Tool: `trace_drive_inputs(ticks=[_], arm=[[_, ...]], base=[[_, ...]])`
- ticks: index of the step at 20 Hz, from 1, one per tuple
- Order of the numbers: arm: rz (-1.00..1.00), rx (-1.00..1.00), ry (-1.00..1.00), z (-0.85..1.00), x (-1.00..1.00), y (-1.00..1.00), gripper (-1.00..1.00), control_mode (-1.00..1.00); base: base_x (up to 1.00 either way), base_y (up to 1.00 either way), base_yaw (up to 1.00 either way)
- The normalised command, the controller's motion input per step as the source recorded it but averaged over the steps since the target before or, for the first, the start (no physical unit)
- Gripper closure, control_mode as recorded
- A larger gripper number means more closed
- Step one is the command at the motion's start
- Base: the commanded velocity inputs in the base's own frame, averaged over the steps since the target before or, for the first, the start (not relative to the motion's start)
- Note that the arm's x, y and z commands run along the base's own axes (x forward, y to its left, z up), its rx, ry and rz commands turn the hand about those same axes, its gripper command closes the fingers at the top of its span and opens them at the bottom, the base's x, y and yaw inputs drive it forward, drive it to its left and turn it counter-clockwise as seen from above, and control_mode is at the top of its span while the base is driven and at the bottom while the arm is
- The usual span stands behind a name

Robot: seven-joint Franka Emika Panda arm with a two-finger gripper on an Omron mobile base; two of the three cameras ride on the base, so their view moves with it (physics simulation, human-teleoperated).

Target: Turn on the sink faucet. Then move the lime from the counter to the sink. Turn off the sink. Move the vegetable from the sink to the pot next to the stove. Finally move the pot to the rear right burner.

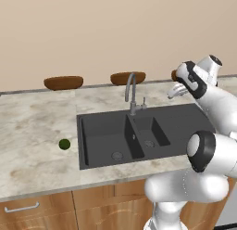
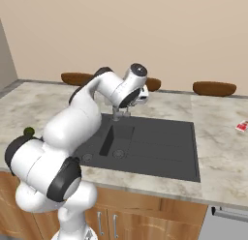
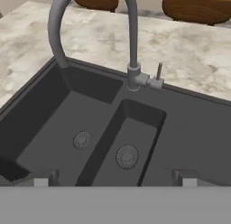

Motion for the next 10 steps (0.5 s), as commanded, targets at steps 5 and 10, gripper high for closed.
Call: trace_drive_inputs(ticks=[5, 10], arm=[[0.10, 0.03, -0.04, -0.23, 0.70, 0.00, -1.00, -1.00], [0.12, 0.00, -0.10, -0.39, 0.49, -0.01, -1.00, -1.00]], base=[[0.00, 0.00, 0.00], [0.00, 0.00, 0.00]])
